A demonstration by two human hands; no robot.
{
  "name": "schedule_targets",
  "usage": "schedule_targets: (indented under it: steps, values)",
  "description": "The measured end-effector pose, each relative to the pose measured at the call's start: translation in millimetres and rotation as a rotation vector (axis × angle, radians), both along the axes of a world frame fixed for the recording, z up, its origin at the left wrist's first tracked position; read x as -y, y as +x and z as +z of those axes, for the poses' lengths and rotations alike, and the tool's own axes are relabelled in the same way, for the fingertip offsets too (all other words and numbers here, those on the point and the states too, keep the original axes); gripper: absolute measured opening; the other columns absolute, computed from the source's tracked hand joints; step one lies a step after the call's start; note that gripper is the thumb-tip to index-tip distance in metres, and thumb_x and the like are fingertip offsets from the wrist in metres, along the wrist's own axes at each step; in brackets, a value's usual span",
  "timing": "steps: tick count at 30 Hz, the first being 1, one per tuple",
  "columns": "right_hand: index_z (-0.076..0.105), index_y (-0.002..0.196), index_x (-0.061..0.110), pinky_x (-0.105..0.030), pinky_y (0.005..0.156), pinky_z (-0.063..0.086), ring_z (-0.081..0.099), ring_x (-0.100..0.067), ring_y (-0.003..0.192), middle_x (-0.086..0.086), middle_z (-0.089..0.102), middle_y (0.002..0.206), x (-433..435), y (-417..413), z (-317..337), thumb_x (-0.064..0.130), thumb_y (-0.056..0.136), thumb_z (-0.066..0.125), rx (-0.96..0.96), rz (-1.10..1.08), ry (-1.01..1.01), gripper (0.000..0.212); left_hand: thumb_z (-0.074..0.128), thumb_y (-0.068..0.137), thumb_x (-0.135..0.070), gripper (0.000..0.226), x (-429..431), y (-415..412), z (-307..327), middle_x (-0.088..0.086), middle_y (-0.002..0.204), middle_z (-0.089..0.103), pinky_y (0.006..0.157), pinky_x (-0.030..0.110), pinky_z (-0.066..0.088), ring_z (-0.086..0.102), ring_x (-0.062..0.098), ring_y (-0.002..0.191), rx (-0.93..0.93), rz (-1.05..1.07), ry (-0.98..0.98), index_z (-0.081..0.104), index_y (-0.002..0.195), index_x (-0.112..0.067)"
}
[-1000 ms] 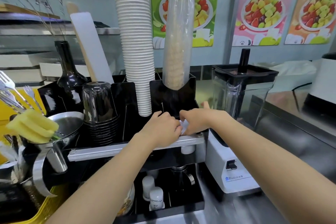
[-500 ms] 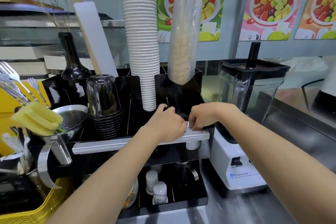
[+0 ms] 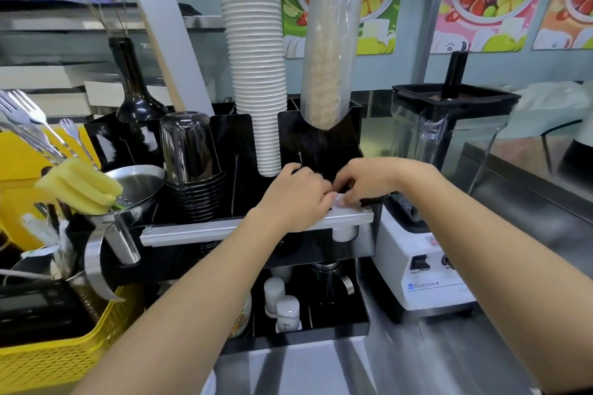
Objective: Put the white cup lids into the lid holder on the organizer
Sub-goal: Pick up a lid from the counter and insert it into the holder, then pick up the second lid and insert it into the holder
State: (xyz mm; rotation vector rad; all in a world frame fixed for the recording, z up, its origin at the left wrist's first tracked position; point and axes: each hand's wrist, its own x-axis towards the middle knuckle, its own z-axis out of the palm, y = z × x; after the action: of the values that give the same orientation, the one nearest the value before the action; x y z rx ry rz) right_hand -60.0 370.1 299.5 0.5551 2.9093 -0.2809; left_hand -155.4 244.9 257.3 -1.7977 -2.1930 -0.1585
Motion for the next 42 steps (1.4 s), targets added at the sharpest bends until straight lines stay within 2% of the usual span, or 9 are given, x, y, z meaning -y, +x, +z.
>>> schedule_targets:
  steps: [4, 7, 9, 14, 18, 22, 27, 34, 42]
  values:
    - [0.050, 0.127, 0.017, -0.041, 0.093, 0.047, 0.056, -0.021, 0.111, -0.004, 0.058, 0.127, 27.0, 32.1, -0.9, 0.030, 0.087, 0.059, -0.577, -0.056, 0.099, 0.042, 0.040, 0.088, -0.035, 0.042, 34.1, 11.5, -5.4, 0.005, 0.118, 0.065, 0.095, 0.037, 0.039, 0.057, 0.025, 0.110, 0.070, -0.053, 0.371, 0.059, 0.117, -0.012]
    - [0.053, 0.124, 0.013, -0.038, 0.083, 0.050, 0.060, -0.020, 0.098, -0.005, 0.064, 0.116, 69.6, 58.4, -26.0, 0.027, 0.088, 0.057, -0.967, -0.035, 0.060, 0.039, 0.041, 0.088, -0.036, 0.045, 77.4, 28.4, -21.8, 0.007, 0.123, 0.063, 0.097, 0.033, 0.039, 0.056, 0.022, 0.115, 0.184, -0.043, 0.569, 0.056, 0.122, -0.011]
    - [0.056, 0.120, 0.010, -0.035, 0.078, 0.049, 0.061, -0.021, 0.090, -0.008, 0.067, 0.108, 96.4, 69.6, -55.2, 0.031, 0.086, 0.053, -1.067, -0.011, 0.023, 0.040, 0.044, 0.088, -0.035, 0.044, 106.7, 35.6, -43.1, 0.006, 0.125, 0.062, 0.099, 0.030, 0.037, 0.054, 0.018, 0.116, 0.236, -0.013, 0.599, 0.054, 0.124, -0.011]
    - [0.046, 0.130, 0.010, -0.036, 0.092, 0.046, 0.057, -0.025, 0.109, -0.010, 0.060, 0.122, 146.7, 72.5, -152.2, 0.042, 0.082, 0.054, -0.796, -0.016, -0.160, 0.059, 0.040, 0.086, -0.044, 0.051, 166.1, 45.7, -119.9, 0.005, 0.128, 0.060, 0.101, 0.037, 0.041, 0.052, 0.020, 0.120, 0.421, 0.185, 0.481, 0.053, 0.126, -0.014]
    - [0.017, 0.145, 0.011, -0.037, 0.112, 0.026, 0.028, -0.025, 0.137, -0.009, 0.025, 0.152, 182.8, 69.6, -221.1, 0.047, 0.082, 0.061, -0.341, 0.066, -0.244, 0.084, 0.046, 0.087, -0.042, 0.052, 198.0, 47.3, -186.4, 0.000, 0.138, 0.051, 0.107, 0.037, 0.036, 0.045, 0.018, 0.127, 0.622, 0.293, 0.271, 0.044, 0.133, -0.019]
    - [0.008, 0.147, 0.013, -0.035, 0.116, 0.016, 0.016, -0.022, 0.142, -0.007, 0.014, 0.156, 212.3, 72.5, -262.6, 0.048, 0.081, 0.062, -0.150, 0.035, -0.332, 0.092, 0.056, 0.088, -0.033, 0.053, 221.6, 62.0, -225.3, 0.004, 0.133, 0.051, 0.102, 0.027, 0.030, 0.044, 0.022, 0.125, 0.876, 0.441, 0.200, 0.040, 0.135, -0.015]
    - [0.022, 0.141, 0.012, -0.036, 0.109, 0.024, 0.029, -0.027, 0.132, -0.009, 0.029, 0.148, 233.1, 74.0, -277.5, 0.047, 0.083, 0.057, -0.144, 0.012, -0.307, 0.077, 0.054, 0.087, -0.038, 0.054, 240.7, 79.4, -252.9, -0.001, 0.138, 0.049, 0.108, 0.032, 0.031, 0.042, 0.017, 0.126, 0.912, 0.442, 0.065, 0.038, 0.135, -0.022]
    - [0.034, 0.135, 0.015, -0.034, 0.104, 0.029, 0.036, -0.025, 0.124, -0.006, 0.041, 0.138, 230.3, 74.3, -277.8, 0.042, 0.080, 0.059, -0.242, -0.011, -0.271, 0.066, 0.053, 0.087, -0.038, 0.054, 238.4, 82.2, -251.4, -0.003, 0.137, 0.049, 0.101, 0.025, 0.031, 0.043, 0.015, 0.124, 0.918, 0.418, 0.105, 0.035, 0.137, -0.026]
    - [0.043, 0.129, 0.015, -0.032, 0.105, 0.032, 0.039, -0.019, 0.120, -0.001, 0.045, 0.131, 195.2, 73.5, -195.8, 0.057, 0.069, 0.062, -0.462, -0.023, -0.266, 0.075, 0.053, 0.089, -0.035, 0.051, 206.6, 69.9, -172.5, -0.005, 0.137, 0.049, 0.104, 0.025, 0.026, 0.039, 0.013, 0.127, 0.720, 0.206, 0.288, 0.037, 0.136, -0.024]
